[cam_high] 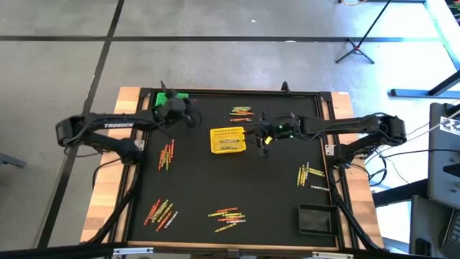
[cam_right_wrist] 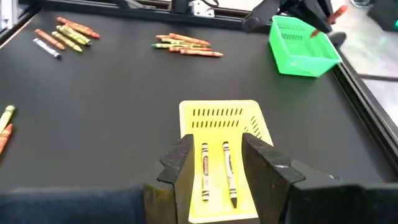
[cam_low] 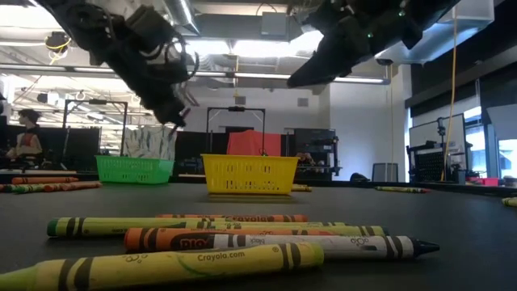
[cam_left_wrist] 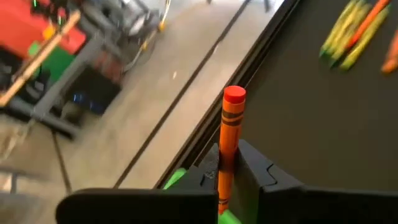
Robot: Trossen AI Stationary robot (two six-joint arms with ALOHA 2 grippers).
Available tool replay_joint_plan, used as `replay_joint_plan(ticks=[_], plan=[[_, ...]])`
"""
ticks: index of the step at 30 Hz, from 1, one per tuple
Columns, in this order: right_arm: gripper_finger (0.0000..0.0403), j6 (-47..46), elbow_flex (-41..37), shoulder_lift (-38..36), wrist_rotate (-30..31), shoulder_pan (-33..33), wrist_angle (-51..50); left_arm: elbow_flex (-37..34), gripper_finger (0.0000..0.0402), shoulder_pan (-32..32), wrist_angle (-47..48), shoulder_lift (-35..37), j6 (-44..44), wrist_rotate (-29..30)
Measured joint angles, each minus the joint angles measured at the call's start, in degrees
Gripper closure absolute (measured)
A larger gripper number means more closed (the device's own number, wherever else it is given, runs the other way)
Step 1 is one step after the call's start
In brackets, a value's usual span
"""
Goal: Sort crayons
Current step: Put the orange crayon into the green bin
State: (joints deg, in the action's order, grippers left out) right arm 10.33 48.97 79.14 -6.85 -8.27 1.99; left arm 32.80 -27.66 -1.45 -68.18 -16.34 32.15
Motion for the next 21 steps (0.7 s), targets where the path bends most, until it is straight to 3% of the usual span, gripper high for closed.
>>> replay_joint_plan(ticks=[5, 11, 21], plan=[[0.0271, -1.84, 0.00, 0.26, 4.24, 0.00, 0.11, 0.00, 0.0393, -6.95, 4.42, 0.00, 4.09, -3.16], [0.0271, -2.54, 0.00, 0.26, 4.41, 0.00, 0.05, 0.00, 0.0388, -13.52, 8.52, 0.00, 7.86, -6.46], [0.0271, -2.54, 0.00, 0.26, 4.41, 0.00, 0.07, -0.02, 0.0359, -17.13, 11.63, -0.02, 10.03, -8.92]])
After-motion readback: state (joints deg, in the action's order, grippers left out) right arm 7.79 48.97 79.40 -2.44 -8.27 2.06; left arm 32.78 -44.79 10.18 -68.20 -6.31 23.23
